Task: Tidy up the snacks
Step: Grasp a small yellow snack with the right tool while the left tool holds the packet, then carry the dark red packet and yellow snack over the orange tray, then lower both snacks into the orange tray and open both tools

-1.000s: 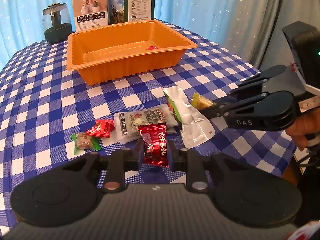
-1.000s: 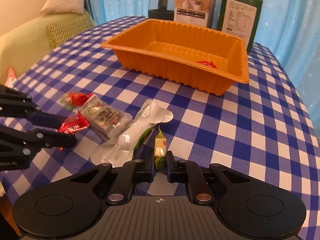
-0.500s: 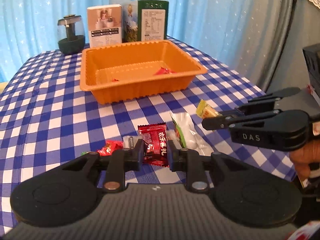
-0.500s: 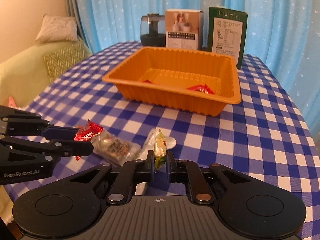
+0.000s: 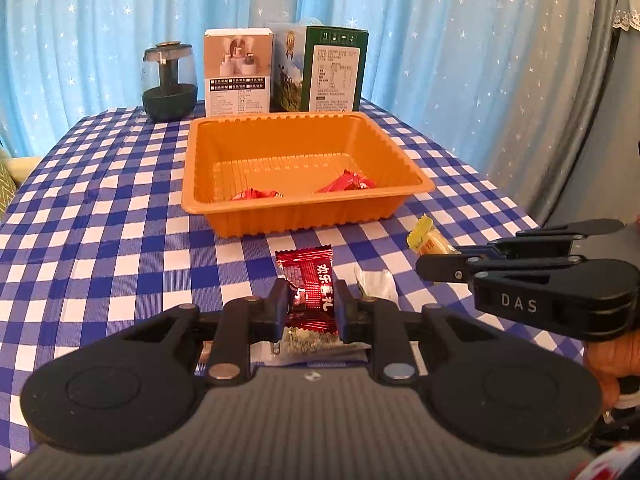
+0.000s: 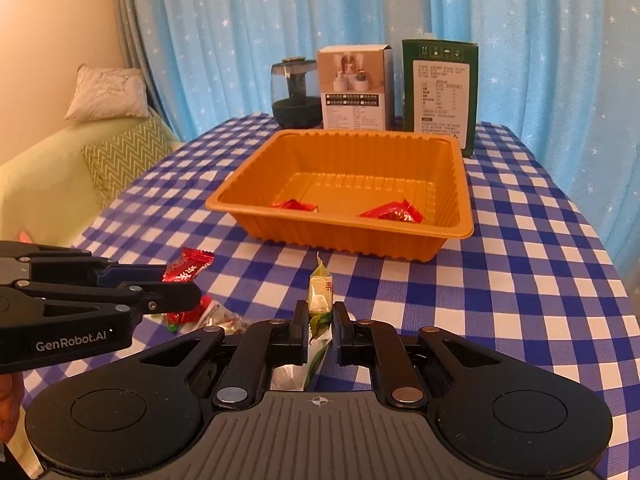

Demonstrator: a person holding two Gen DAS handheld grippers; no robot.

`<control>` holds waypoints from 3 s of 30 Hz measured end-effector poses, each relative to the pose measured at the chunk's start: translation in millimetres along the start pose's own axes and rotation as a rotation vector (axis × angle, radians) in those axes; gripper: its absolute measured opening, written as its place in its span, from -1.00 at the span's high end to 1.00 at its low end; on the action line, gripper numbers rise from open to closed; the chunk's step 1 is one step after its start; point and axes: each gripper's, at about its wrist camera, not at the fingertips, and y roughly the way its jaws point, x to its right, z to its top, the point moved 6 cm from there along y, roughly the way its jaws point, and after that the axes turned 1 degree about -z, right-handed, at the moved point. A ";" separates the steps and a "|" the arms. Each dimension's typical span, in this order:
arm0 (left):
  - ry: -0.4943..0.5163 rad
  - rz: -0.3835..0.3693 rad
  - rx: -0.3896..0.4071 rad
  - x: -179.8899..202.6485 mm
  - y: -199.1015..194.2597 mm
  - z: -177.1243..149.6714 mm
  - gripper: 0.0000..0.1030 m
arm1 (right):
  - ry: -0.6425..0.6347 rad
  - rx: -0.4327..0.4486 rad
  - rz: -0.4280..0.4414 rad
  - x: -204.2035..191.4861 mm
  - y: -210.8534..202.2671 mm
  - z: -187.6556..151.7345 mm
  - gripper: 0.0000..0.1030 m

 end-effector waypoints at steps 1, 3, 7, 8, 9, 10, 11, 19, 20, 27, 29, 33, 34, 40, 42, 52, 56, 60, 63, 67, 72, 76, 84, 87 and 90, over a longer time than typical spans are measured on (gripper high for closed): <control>0.002 0.001 0.004 0.3 -0.5 1.7 0.59 | 0.005 0.002 -0.002 0.4 -0.3 1.7 0.77; 0.010 0.004 0.011 0.8 -0.8 5.0 0.59 | 0.013 0.008 -0.006 1.5 -1.4 5.7 0.77; 0.020 0.013 0.017 -0.7 0.5 11.0 0.59 | 0.031 0.022 -0.013 6.8 -3.9 14.5 0.77; 0.025 0.015 0.020 -0.9 0.9 13.8 0.59 | 0.032 0.028 -0.014 8.0 -4.2 17.6 0.77; 0.030 0.017 0.025 -1.2 1.4 16.9 0.59 | 0.032 0.035 -0.017 8.9 -4.5 21.2 0.77; 0.035 0.020 0.031 -1.5 1.7 20.6 0.59 | 0.032 0.043 -0.021 10.3 -4.8 25.2 0.77; 0.040 0.022 0.037 -1.8 2.0 24.6 0.59 | 0.031 0.050 -0.025 11.6 -5.2 29.1 0.77; 0.055 0.030 0.086 -3.2 9.6 58.5 0.59 | 0.044 0.094 -0.040 19.7 -3.6 55.4 0.77; 0.055 0.030 0.089 -3.7 11.7 62.2 0.59 | 0.048 0.098 -0.042 20.8 -3.1 58.3 0.77; 0.057 0.029 0.102 -6.0 30.6 88.5 0.59 | 0.078 0.121 -0.037 26.6 10.8 85.1 0.77; 0.049 0.027 0.109 -7.1 35.7 96.8 0.59 | 0.082 0.124 -0.033 27.4 16.7 92.4 0.77; 0.032 0.036 0.121 -13.6 48.9 111.7 0.59 | 0.086 0.126 -0.035 28.9 29.6 103.3 0.77; 0.020 0.033 0.121 -16.2 52.6 114.4 0.59 | 0.088 0.123 -0.036 30.2 33.3 105.7 0.77; -0.010 0.047 0.118 -34.1 71.8 124.6 0.59 | 0.092 0.114 -0.048 39.5 53.4 115.4 0.77; -0.027 0.053 0.114 -41.1 77.1 126.5 0.59 | 0.103 0.113 -0.053 43.9 59.8 118.4 0.78; -0.050 0.049 0.082 -59.4 98.6 128.1 0.59 | 0.138 0.079 -0.046 51.9 91.0 124.4 0.77; -0.066 0.026 0.066 -61.9 104.4 127.8 0.47 | 0.148 0.071 -0.044 53.4 95.6 123.2 0.77; -0.082 0.049 0.063 -67.9 103.9 127.2 0.38 | 0.143 0.065 -0.046 53.5 96.3 121.3 0.77; -0.097 0.059 0.066 -73.3 101.6 127.3 0.38 | 0.153 0.064 -0.047 54.5 96.4 121.9 0.77; -0.108 0.066 0.067 -77.4 99.3 127.0 0.38 | 0.148 0.074 -0.038 50.9 95.1 123.7 0.77; -0.106 0.060 0.067 -76.3 99.1 127.2 0.38 | 0.143 0.085 -0.020 45.9 93.9 125.4 0.77; -0.113 0.060 0.069 -76.5 99.3 127.2 0.38 | 0.146 0.089 -0.016 43.9 94.2 126.3 0.77; -0.117 0.063 0.065 -79.1 98.5 126.2 0.38 | 0.162 0.071 -0.009 46.5 99.1 124.5 0.76; -0.115 0.062 0.063 -78.9 98.5 125.8 0.38 | 0.181 0.072 -0.025 51.6 98.7 123.4 0.75; -0.116 0.060 0.064 -78.2 98.6 125.9 0.38 | 0.199 0.081 -0.041 57.2 96.7 123.3 0.74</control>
